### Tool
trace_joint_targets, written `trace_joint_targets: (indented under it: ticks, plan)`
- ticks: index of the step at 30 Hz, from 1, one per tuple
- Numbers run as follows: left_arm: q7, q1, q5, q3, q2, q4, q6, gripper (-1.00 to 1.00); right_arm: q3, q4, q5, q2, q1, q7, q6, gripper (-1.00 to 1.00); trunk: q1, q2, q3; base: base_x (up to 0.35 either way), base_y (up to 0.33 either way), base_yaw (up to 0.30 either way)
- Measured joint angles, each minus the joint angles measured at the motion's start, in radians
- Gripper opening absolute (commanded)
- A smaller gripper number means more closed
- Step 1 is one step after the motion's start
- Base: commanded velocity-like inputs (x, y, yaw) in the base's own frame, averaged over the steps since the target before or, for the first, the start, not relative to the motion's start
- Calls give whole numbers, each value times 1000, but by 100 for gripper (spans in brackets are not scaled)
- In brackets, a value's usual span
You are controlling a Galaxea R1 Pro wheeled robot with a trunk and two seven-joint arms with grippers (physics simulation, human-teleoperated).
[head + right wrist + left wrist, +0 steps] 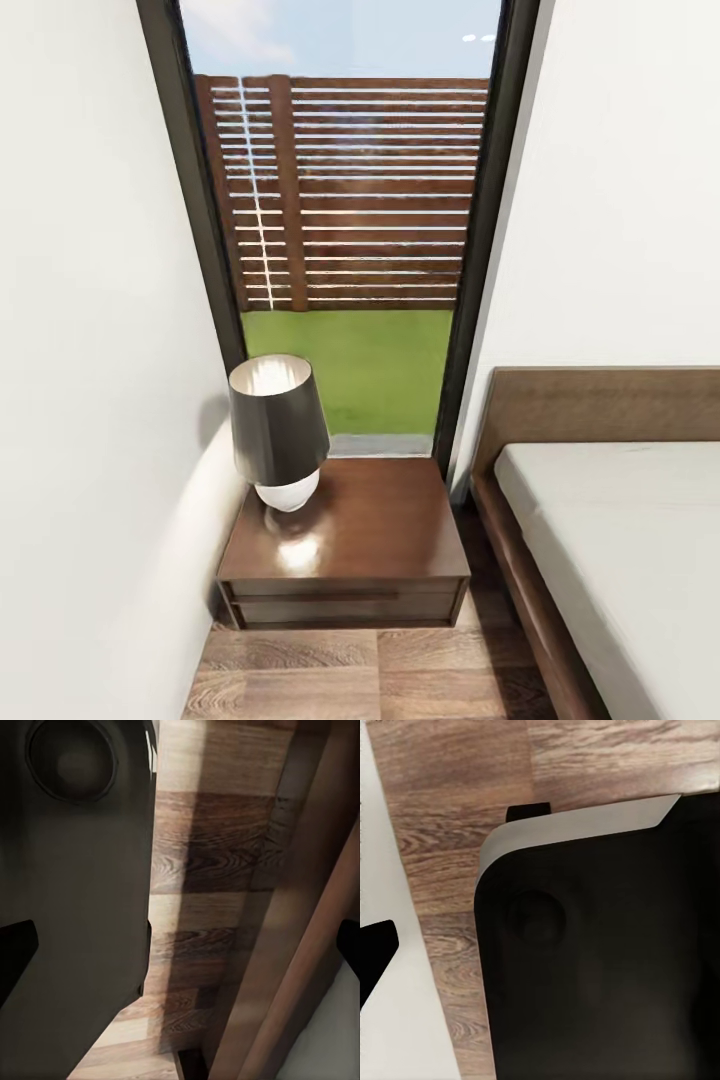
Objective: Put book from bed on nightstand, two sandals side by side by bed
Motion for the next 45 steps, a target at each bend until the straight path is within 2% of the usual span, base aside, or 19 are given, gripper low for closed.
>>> trace_joint_targets:
  ticks: [45]
  plan:
    - [0, 0, 0, 0, 0, 0, -1, 100, 0, 0, 0, 1, 0, -1, 0, 100, 0, 0, 0, 28, 20, 0]
